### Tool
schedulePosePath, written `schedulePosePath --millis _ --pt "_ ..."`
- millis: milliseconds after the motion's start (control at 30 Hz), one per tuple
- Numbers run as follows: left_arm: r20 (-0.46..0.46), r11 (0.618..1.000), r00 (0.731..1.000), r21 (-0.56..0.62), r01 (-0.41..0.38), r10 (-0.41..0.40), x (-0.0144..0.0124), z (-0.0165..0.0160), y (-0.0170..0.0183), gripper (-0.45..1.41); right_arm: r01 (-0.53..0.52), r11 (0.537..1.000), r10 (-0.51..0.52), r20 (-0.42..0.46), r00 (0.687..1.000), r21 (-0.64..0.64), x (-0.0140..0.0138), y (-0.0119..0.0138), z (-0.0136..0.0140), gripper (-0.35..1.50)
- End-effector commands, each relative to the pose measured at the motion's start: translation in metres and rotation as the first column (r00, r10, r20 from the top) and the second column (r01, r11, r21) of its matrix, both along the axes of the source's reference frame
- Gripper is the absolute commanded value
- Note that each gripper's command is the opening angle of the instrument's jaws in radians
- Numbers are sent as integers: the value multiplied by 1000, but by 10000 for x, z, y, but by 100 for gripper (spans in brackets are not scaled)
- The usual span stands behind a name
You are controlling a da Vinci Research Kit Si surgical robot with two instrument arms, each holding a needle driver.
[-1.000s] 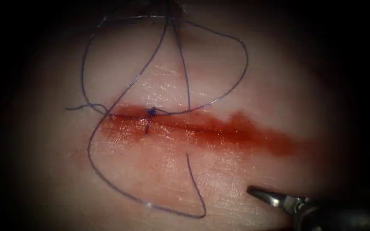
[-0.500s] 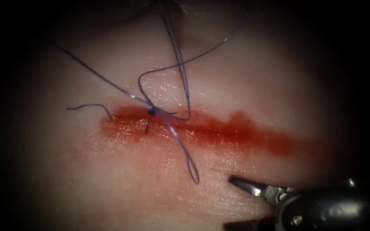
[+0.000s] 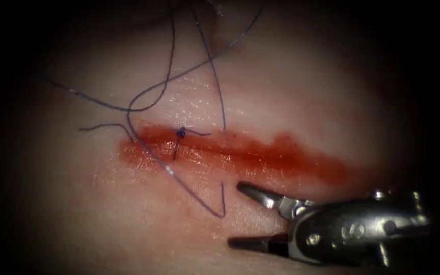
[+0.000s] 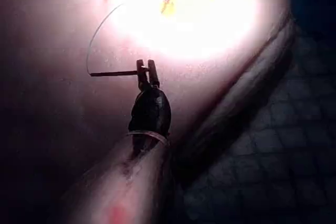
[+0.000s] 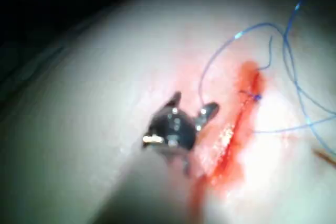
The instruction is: Wound Closure
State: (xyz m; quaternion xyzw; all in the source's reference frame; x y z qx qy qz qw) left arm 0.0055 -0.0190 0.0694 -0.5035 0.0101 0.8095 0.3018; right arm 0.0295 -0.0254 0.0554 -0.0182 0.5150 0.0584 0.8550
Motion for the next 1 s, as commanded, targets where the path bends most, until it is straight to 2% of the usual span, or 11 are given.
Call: schedulePosePath --millis 33,200,233,333,400,567,700,833,1000 --pt "-4 1000 1000 2 6 -6 -6 13 -10 -45 -3 1000 3 -9 1000 0 8 -6 4 101" --pt "-37 1000 999 -11 -6 5 3 37 -13 -45 -13 1000 13 -17 1000 -9 15 -5 5 93" --pt "-50 1000 999 -13 -9 8 8 46 -14 -45 -10 1000 10 -15 1000 -19 17 -4 5 74" --pt "-88 1000 996 -2 -6 6 14 59 -15 -45 -7 999 6 -11 1000 -37 20 -4 7 36" --pt "-108 1000 994 -1 -8 7 14 67 -17 -45 -6 999 6 -7 1000 -37 20 -3 9 -32" --pt "-112 1000 994 6 -2 2 5 83 -20 -45 47 999 -46 50 998 -22 20 -7 20 -35" --pt "-104 1000 995 15 -4 6 -6 95 -22 -45 120 993 -120 41 992 11 21 -13 21 -35" --pt "-111 1000 994 27 -14 17 -17 113 -27 -45 171 985 -172 26 985 35 27 -28 0 -35" --pt "-117 999 993 43 -20 25 -32 142 -33 -45 235 970 -236 7 972 58 43 -57 -43 -35"
